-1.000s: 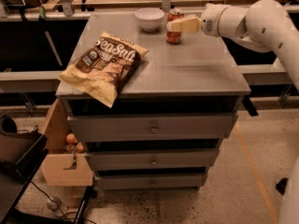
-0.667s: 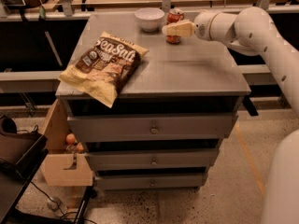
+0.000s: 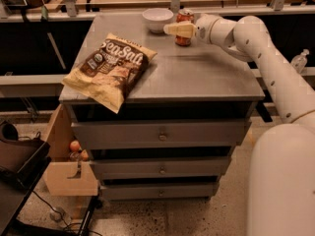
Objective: Pick coke can
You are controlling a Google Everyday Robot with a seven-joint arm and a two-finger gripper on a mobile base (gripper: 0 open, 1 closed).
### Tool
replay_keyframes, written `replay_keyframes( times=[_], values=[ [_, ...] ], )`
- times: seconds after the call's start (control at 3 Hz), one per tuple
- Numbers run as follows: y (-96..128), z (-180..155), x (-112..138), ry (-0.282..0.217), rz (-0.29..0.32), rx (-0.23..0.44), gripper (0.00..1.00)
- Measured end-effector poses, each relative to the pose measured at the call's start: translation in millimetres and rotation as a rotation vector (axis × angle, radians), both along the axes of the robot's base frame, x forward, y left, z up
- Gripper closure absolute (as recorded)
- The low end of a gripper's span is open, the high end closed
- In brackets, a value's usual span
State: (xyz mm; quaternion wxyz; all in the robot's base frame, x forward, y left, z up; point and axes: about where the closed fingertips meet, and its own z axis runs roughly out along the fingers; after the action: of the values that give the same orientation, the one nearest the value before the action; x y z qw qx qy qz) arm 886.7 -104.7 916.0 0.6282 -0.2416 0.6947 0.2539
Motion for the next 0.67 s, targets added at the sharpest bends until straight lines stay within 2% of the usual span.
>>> replay_keyframes(
  times=[0.33, 0.67],
  values=[
    [7.1, 2.9, 19.7, -0.011, -0.009, 0.070, 0.19],
    [8.7, 3.6, 19.8, -0.013, -0.007, 0.069, 0.42]
  ],
)
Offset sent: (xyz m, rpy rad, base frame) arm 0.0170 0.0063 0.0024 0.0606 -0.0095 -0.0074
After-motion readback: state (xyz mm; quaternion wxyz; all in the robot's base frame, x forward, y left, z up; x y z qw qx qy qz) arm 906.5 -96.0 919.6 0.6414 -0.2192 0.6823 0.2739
